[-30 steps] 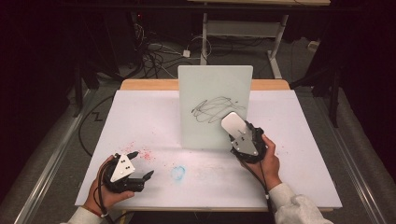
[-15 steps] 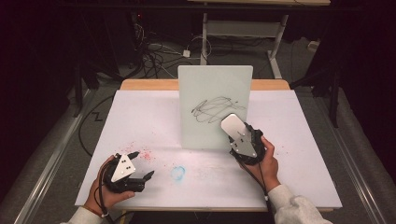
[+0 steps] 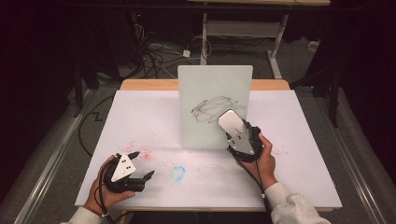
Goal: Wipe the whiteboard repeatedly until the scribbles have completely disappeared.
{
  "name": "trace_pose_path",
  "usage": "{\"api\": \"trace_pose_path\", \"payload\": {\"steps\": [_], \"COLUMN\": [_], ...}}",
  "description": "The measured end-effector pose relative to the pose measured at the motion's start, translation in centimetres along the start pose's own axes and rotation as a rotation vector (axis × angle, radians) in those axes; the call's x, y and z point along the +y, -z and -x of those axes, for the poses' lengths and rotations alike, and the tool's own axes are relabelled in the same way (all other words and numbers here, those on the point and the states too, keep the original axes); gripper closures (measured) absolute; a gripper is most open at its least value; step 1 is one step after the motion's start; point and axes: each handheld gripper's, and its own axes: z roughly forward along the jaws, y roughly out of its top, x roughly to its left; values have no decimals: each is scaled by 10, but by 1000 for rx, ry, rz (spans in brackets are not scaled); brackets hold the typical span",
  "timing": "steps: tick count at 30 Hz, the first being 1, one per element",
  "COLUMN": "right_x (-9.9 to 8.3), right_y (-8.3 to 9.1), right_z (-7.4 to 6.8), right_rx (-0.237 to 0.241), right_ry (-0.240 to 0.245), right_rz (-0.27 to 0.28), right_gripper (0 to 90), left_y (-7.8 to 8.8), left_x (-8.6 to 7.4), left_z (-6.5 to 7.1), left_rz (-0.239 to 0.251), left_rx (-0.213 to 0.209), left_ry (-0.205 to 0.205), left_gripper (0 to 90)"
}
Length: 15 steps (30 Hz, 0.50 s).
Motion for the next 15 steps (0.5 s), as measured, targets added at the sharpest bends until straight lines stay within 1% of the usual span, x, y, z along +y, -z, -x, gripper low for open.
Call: {"api": "trace_pose_path", "payload": {"steps": [4, 5, 7, 8, 10, 12, 13, 15], "right_x": [9, 10, 12, 13, 12, 12, 12, 11], "right_y": [-1, -1, 0, 1, 1, 1, 0, 0], "right_z": [14, 19, 29, 34, 42, 39, 36, 26], "right_rx": [-27, -41, -74, -84, -78, -87, -73, -65], "right_ry": [-68, -77, -113, -146, -194, -195, -183, -161], "right_rz": [16, 18, 23, 23, 25, 23, 22, 20], "right_gripper": [312, 312, 312, 312, 312, 312, 312, 312], "left_y": [0, 0, 0, 0, 0, 0, 0, -1], "left_x": [0, 0, -1, -1, -1, 0, 0, 0], "left_z": [0, 0, 0, 0, 0, 0, 0, 1], "left_rz": [-2, -2, -2, -2, -3, -4, -6, -6], "left_rx": [1, 1, 0, 1, 1, 1, 1, -1], "left_ry": [1, 0, 3, 3, 3, 1, -1, -1], "left_gripper": [172, 172, 172, 172, 172, 172, 172, 172]}}
